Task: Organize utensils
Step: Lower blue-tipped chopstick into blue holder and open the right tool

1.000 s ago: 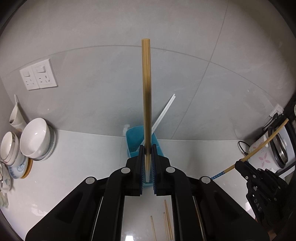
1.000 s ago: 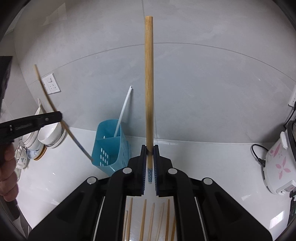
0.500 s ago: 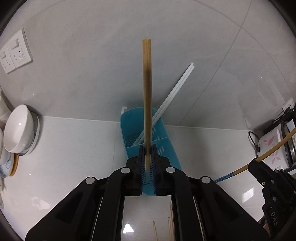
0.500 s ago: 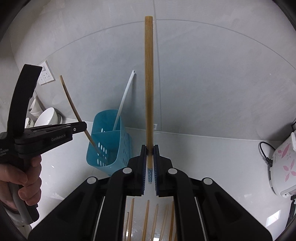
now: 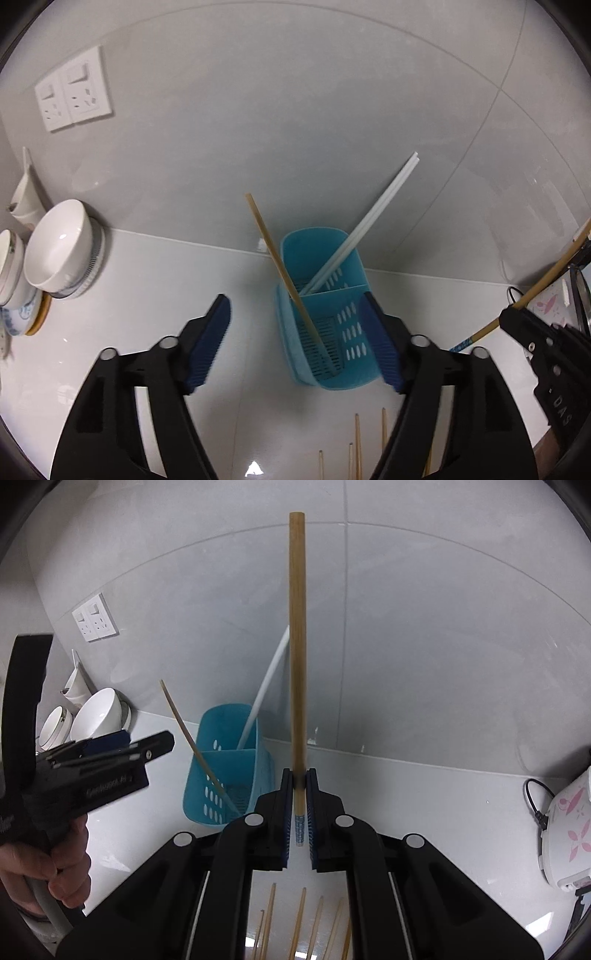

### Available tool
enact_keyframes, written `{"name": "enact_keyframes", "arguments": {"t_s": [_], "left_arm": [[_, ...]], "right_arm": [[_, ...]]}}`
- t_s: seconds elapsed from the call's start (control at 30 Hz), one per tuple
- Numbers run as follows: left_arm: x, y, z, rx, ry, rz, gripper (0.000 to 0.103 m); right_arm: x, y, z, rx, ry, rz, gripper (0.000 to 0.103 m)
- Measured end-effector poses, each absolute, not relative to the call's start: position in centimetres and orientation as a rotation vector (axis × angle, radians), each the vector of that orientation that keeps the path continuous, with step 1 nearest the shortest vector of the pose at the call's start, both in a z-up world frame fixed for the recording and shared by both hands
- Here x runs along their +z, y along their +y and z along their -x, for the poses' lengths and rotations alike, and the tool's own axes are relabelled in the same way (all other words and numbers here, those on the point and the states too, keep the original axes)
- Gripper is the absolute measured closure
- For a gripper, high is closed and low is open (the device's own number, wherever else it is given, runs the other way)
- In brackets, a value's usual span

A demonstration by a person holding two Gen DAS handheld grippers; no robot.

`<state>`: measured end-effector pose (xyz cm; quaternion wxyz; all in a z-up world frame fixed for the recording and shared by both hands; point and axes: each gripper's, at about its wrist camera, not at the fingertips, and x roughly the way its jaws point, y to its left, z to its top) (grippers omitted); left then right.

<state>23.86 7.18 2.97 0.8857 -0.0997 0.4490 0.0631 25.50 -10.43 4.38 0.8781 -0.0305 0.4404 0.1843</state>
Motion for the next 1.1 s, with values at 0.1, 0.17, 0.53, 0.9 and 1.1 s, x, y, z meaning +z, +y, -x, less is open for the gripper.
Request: {"name": "enact_keyframes", "arguments": {"t_s": [0.1,0.17,0.53,0.9,1.1], "left_arm": [[3.5,7.7,-22.7,0.15,0.911,0.206,0.015],[3.9,8.0,-21.9,0.167,0.889,0.202,0.007],[4.4,9.6,-20.4,0.182,0.878,0.195,0.006],[2.9,10.7,-19.8,0.172,0.919,0.188,0.006],[2.1,11.4,-19.7,0.185,0.94,0.194,0.006]], "right_arm": [[5.6,-10.2,-25.7,0.404,0.9,0.058,0.097],[6.5,-10.0,-25.9,0.423,0.886,0.048,0.097],[9.8,-6.4,-27.0,0.542,0.844,0.037,0.097],[3.6,-2.2,-28.3,0.549,0.966,0.146,0.096],[1.2,-0.4,-28.7,0.54,1.009,0.181,0.096]]}}
